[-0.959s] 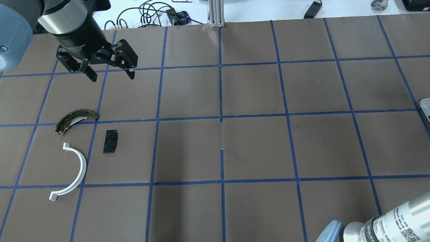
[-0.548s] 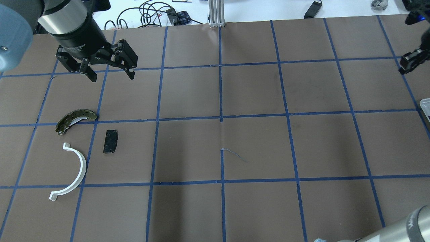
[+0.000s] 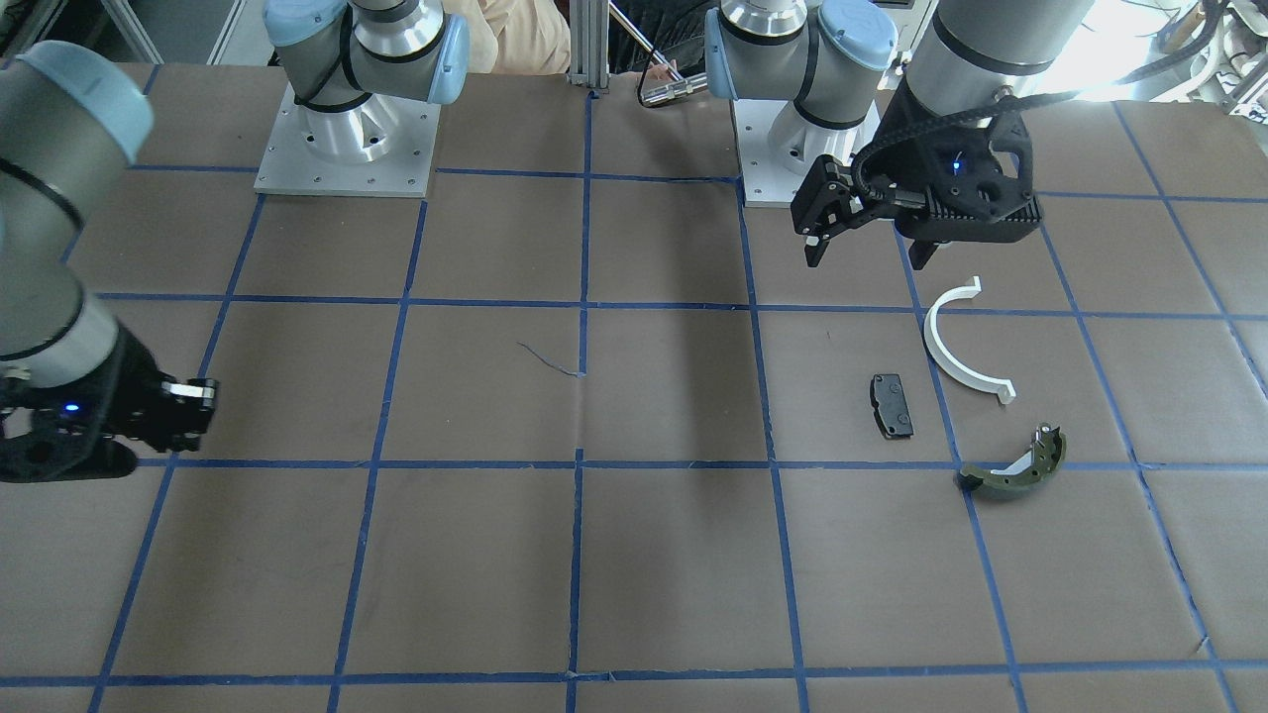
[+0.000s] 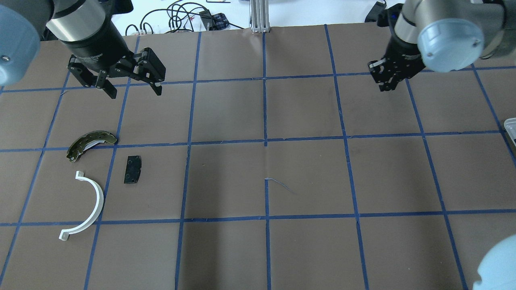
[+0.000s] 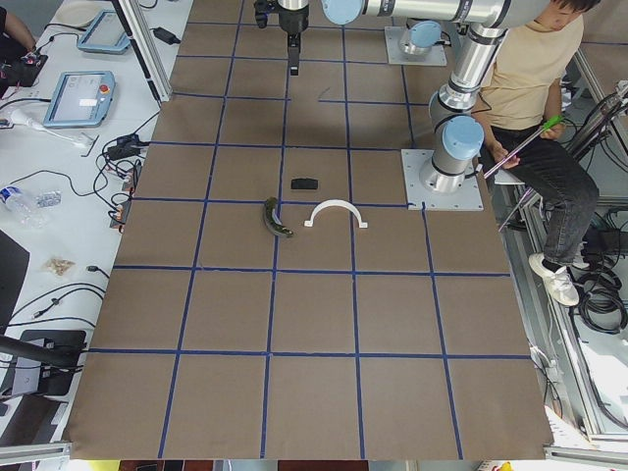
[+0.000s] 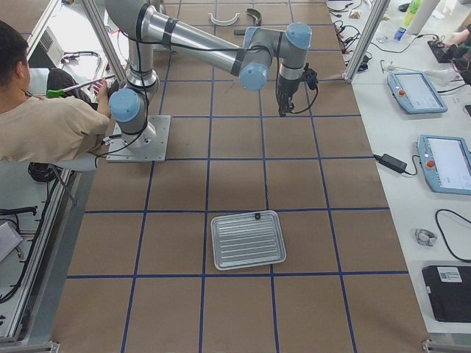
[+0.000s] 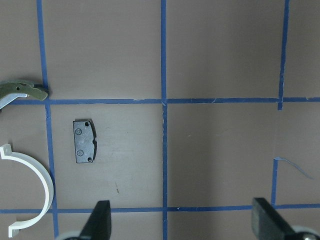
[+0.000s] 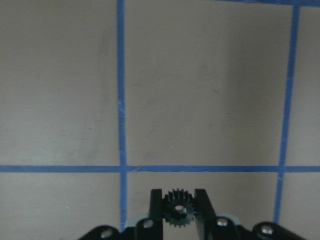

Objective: Place bearing gear from tray to pile

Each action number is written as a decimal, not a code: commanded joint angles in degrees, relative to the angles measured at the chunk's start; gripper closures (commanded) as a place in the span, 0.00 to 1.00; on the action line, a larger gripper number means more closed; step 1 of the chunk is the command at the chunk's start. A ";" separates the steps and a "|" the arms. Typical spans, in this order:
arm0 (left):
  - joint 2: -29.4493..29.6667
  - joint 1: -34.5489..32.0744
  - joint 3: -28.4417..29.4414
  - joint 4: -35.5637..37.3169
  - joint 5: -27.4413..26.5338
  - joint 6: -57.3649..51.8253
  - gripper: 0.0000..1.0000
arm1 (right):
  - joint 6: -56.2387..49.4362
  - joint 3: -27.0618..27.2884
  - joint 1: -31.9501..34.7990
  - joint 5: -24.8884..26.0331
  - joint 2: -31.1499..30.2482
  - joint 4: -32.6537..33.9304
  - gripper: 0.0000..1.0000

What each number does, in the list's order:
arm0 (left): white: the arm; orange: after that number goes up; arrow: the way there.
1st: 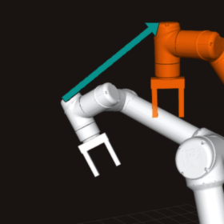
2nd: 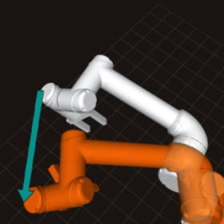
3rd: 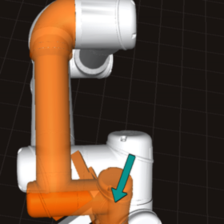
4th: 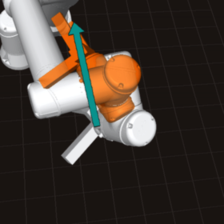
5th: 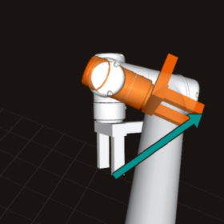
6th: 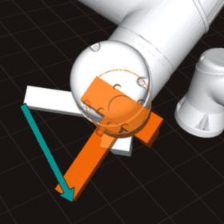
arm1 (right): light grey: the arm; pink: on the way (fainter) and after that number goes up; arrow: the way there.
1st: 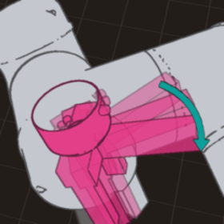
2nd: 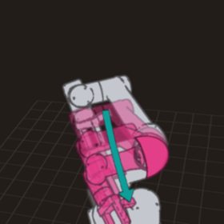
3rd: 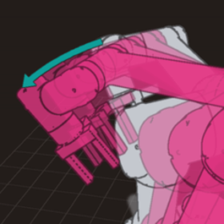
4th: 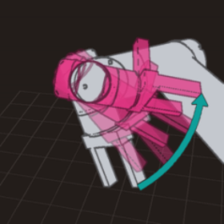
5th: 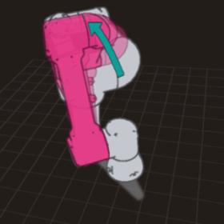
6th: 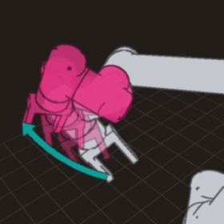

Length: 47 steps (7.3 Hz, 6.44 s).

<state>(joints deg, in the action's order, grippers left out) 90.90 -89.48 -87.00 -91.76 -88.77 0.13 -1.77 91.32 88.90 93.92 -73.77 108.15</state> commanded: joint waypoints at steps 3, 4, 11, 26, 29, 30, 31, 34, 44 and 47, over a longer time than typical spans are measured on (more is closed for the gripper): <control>-0.20 0.10 -0.10 0.00 0.17 -0.05 0.00 | 31.28 0.96 25.06 0.12 9.93 12.73 0.85; -0.20 0.10 -0.10 0.00 0.17 -0.05 0.00 | 35.56 0.96 28.49 -0.14 12.23 13.65 0.80; 1.12 -0.16 -0.80 0.79 -0.53 -2.25 0.00 | 33.78 3.69 31.08 -1.99 12.86 13.49 0.00; 23.97 -17.66 -25.33 51.57 -0.09 14.63 0.10 | -20.72 2.63 -5.63 -6.13 4.08 7.25 0.00; 23.88 -17.66 -25.06 52.03 -0.18 14.54 0.81 | -40.86 3.16 -18.53 1.09 0.65 2.16 0.00; 23.88 -17.66 -25.06 52.03 -0.18 14.54 0.98 | -47.73 2.99 -23.72 1.35 0.65 1.63 0.00; 23.71 -17.66 -25.15 52.03 -0.18 14.46 1.00 | -59.37 2.64 -28.12 1.18 0.91 1.80 0.00; 22.14 -17.13 -24.71 51.94 -1.06 13.32 1.00 | -89.36 1.15 -37.45 1.53 2.57 2.94 0.00; 13.34 20.56 -30.94 38.58 -6.95 -34.84 1.00 | -127.85 -0.18 -46.88 0.47 15.23 11.46 0.15; 13.60 22.50 -35.60 41.47 -7.30 -36.96 1.00 | -127.87 0.08 -46.88 0.38 15.59 13.66 0.28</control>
<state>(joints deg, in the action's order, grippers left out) 104.31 -67.89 -120.74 -51.62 -96.02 -36.30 -129.34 91.37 42.01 94.34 -58.31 121.30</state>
